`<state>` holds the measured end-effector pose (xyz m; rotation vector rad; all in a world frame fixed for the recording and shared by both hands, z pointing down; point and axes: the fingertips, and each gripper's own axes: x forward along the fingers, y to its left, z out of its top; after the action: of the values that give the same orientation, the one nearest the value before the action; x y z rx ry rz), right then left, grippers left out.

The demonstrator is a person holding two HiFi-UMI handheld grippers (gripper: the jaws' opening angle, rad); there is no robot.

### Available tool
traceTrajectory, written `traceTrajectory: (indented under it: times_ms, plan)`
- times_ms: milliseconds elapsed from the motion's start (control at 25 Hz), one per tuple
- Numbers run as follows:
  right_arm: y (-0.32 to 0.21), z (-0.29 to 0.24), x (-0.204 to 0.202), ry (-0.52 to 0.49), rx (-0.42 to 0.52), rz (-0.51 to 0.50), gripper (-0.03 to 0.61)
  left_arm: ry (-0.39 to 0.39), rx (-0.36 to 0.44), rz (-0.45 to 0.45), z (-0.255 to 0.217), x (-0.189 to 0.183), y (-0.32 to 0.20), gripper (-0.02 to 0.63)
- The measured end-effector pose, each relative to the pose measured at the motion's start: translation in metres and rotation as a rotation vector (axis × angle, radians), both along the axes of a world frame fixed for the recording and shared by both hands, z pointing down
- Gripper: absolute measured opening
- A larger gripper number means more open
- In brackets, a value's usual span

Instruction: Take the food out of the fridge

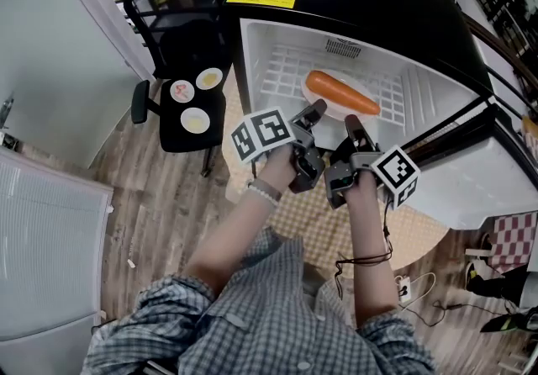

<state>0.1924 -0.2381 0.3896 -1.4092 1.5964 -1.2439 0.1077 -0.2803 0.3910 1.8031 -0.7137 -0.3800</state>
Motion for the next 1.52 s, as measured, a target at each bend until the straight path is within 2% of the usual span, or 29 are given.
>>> traceTrajectory:
  times_ms: [240, 280, 360, 520, 920, 1200, 1520]
  plan:
    - [0.003, 0.002, 0.001, 0.003, 0.005, -0.007, 0.046, 0.090, -0.049, -0.014, 0.004, 0.003, -0.001, 0.141]
    - [0.003, 0.002, 0.000, 0.012, 0.003, -0.007, 0.046, 0.117, -0.059, -0.014, 0.002, 0.003, -0.001, 0.130]
    - [0.002, 0.001, 0.000, 0.028, 0.003, -0.006, 0.046, 0.162, -0.075, -0.020, -0.001, 0.004, -0.001, 0.068]
    - [0.002, 0.001, 0.001, 0.045, 0.013, 0.011, 0.046, 0.190, -0.099, -0.027, -0.001, 0.006, -0.003, 0.058]
    - [0.002, 0.000, 0.026, 0.017, 0.024, 0.088, 0.046, 0.212, -0.108, -0.019, -0.002, 0.002, -0.004, 0.058]
    - [-0.003, 0.000, 0.025, 0.010, 0.049, 0.055, 0.046, 0.217, -0.103, -0.019, -0.002, 0.003, -0.005, 0.058]
    - [-0.001, 0.005, 0.023, 0.000, 0.026, 0.061, 0.041, 0.198, -0.099, -0.014, -0.001, 0.001, -0.004, 0.040]
